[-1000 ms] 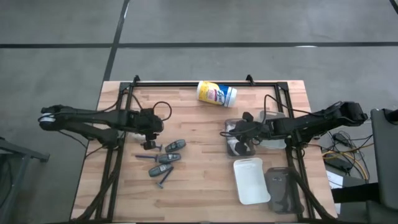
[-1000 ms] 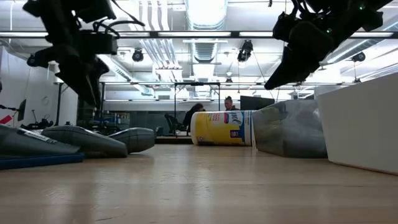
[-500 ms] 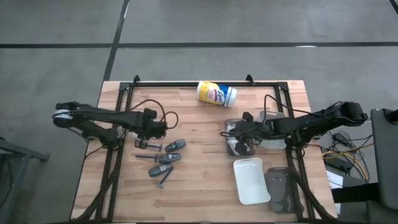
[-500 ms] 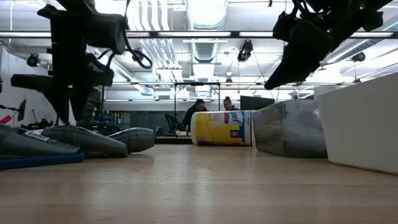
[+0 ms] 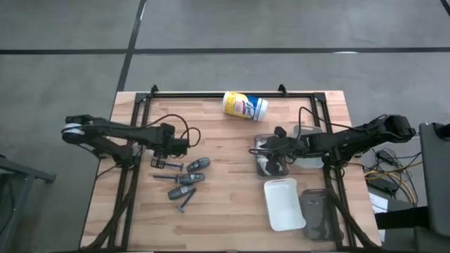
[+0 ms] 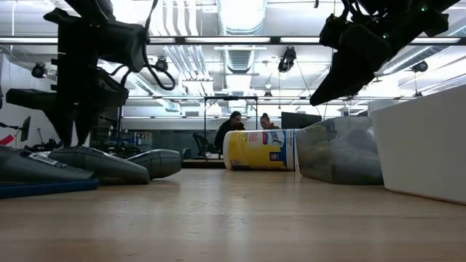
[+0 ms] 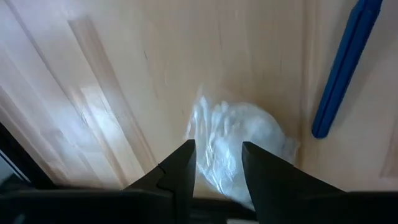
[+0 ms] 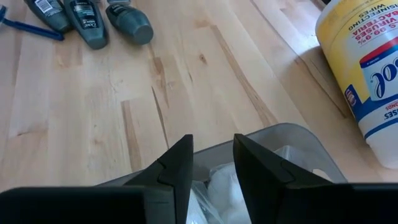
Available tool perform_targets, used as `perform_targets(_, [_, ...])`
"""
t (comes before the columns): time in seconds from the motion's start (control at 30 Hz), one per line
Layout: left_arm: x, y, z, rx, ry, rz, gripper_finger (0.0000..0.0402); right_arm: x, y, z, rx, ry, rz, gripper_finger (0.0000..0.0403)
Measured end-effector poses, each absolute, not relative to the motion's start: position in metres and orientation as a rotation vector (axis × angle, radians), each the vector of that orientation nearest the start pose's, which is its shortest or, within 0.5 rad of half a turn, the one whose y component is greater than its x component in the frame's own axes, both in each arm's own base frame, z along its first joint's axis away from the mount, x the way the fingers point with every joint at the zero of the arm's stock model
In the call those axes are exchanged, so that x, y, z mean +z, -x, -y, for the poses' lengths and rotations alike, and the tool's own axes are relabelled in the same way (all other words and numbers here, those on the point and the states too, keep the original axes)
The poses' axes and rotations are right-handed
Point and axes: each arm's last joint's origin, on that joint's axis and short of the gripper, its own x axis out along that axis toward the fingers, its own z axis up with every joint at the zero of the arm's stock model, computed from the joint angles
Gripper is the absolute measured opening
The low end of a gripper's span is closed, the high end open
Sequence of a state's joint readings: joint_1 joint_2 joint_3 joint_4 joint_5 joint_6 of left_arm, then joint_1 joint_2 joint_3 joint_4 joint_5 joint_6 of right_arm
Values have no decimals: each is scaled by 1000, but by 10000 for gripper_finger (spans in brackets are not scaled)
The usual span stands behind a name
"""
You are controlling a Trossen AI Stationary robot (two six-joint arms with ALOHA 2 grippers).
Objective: Pick & Place Travel size toiletries
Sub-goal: Put the cotton pack into the top black bin
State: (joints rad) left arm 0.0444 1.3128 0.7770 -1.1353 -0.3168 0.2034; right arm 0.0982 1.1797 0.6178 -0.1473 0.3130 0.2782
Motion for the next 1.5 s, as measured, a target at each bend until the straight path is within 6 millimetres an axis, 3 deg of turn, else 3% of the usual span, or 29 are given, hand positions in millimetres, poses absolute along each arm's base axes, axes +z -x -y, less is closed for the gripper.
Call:
perform_targets(0.2, [180, -173, -17, 109, -369, -1738, 135, 206, -231, -14, -303, -128, -659, 130])
perform_targets(0.8, [174, -179, -16, 36, -377, -1668, 135, 206, -231, -14, -312, -156, -651, 175])
perform_targets(1.5, [157, -171, -15, -51, -442, -1682, 134, 206, -231, -14, -312, -156, -652, 203])
